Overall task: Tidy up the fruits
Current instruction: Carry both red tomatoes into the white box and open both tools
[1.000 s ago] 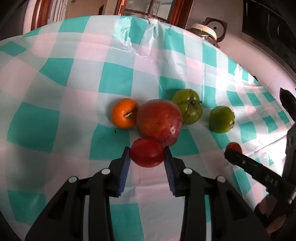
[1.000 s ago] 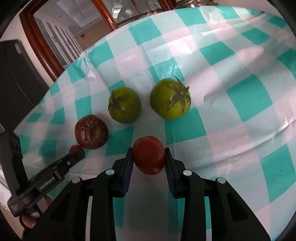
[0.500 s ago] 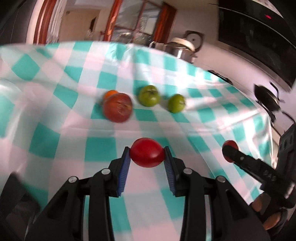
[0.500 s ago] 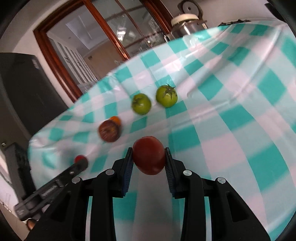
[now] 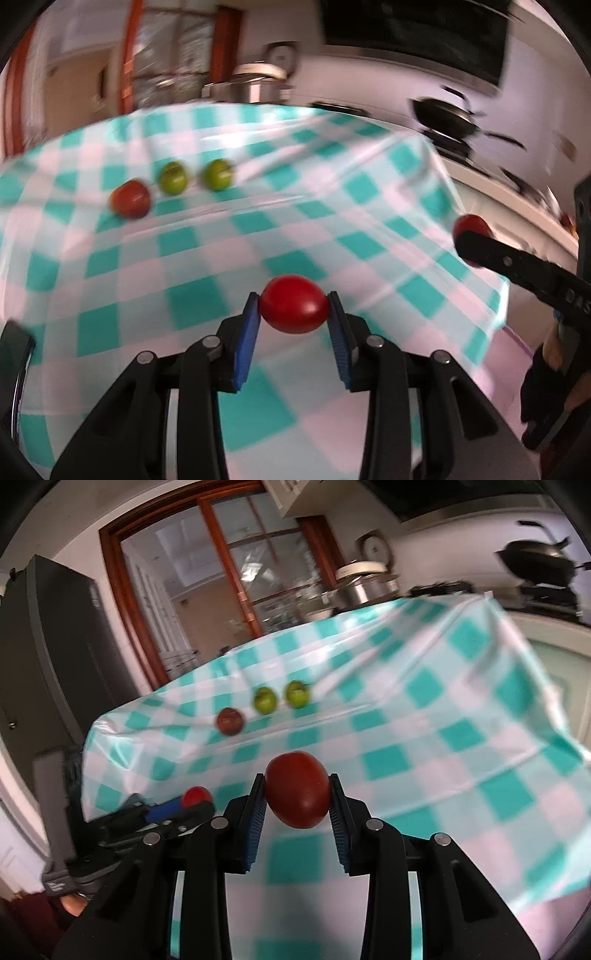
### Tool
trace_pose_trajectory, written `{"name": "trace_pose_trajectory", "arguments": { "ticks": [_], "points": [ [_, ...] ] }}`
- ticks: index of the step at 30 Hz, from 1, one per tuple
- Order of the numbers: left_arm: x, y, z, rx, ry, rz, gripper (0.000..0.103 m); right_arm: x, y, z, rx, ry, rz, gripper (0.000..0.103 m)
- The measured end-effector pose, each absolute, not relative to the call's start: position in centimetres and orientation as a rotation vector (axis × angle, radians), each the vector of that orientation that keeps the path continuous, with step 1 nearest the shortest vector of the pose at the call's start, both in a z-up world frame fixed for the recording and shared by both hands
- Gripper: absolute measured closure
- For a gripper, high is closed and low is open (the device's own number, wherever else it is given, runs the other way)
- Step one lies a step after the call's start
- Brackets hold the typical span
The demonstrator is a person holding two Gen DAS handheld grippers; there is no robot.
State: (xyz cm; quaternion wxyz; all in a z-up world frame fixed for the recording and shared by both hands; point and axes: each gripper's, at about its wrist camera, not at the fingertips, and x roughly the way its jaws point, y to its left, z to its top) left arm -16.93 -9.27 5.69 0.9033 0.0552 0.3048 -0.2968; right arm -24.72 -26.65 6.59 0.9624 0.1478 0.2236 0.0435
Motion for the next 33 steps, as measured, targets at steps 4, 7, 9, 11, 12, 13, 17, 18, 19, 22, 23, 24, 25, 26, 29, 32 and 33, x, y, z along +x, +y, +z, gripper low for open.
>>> {"name": "trace_pose_trajectory", "arguments": {
  "ticks": [4, 7, 9, 11, 12, 13, 17, 18, 19, 22, 23, 24, 25, 26, 29, 32, 33],
  "points": [
    [-19.9, -13.4, 5.7, 0.206, 0.623, -0.696, 0.066, -28.1, -30.3, 6.0, 0.299, 0.450, -0.013, 0.069],
    [-21.9, -16.2, 5.5, 0.258, 0.632, -0.766, 0.066, -30.6, -33.2, 5.0, 0.300, 0.462, -0.108, 0.069],
    [-23.3, -17.9, 5.4, 0.299, 0.629, -0.809, 0.066, -32.6, -35.4, 4.0, 0.312, 0.477, -0.176, 0.069],
    [-24.9, -19.8, 5.3, 0.344, 0.625, -0.863, 0.066, -34.4, -37.3, 3.1, 0.330, 0.493, -0.228, 0.069],
    [-25.9, -21.0, 5.1, 0.370, 0.625, -0.899, 0.066, -35.2, -38.1, 2.6, 0.339, 0.501, -0.250, 0.069],
    [-26.4, -21.6, 5.0, 0.385, 0.626, -0.920, 0.066, -36.2, -39.1, 1.8, 0.345, 0.516, -0.288, 0.069],
    [-29.6, -25.7, 3.1, 0.478, 0.666, -1.048, 0.066, -38.4, -41.9, -1.4, 0.355, 0.597, -0.408, 0.069],
    [-30.4, -26.7, 2.5, 0.502, 0.680, -1.074, 0.066, -38.7, -42.8, -2.6, 0.368, 0.630, -0.437, 0.069],
    [-31.2, -28.0, 1.6, 0.537, 0.697, -1.102, 0.066, -38.8, -43.4, -3.4, 0.377, 0.653, -0.454, 0.069],
    [-33.1, -31.4, -1.4, 0.645, 0.758, -1.170, 0.066, -38.2, -45.4, -7.5, 0.440, 0.769, -0.502, 0.069],
    [-33.5, -32.4, -2.5, 0.679, 0.780, -1.180, 0.066, -37.8, -45.8, -8.6, 0.459, 0.805, -0.511, 0.069],
    [-33.8, -33.8, -4.2, 0.727, 0.815, -1.189, 0.066, -37.4, -46.2, -9.8, 0.475, 0.844, -0.519, 0.069],
    [-33.9, -34.6, -5.5, 0.753, 0.850, -1.190, 0.066, -36.7, -46.7, -11.6, 0.494, 0.896, -0.524, 0.069],
    [-33.7, -35.4, -6.8, 0.771, 0.896, -1.188, 0.066, -36.3, -47.0, -12.7, 0.510, 0.928, -0.526, 0.069],
    [-32.6, -37.8, -11.3, 0.818, 1.058, -1.154, 0.066, -35.3, -48.3, -16.1, 0.565, 1.013, -0.534, 0.069],
    [-31.2, -39.3, -15.0, 0.860, 1.162, -1.097, 0.066, -34.8, -49.2, -18.2, 0.598, 1.063, -0.556, 0.069],
    [-30.9, -39.6, -15.8, 0.872, 1.173, -1.078, 0.066, -34.8, -49.4, -18.8, 0.606, 1.075, -0.561, 0.069]
  ]
}}
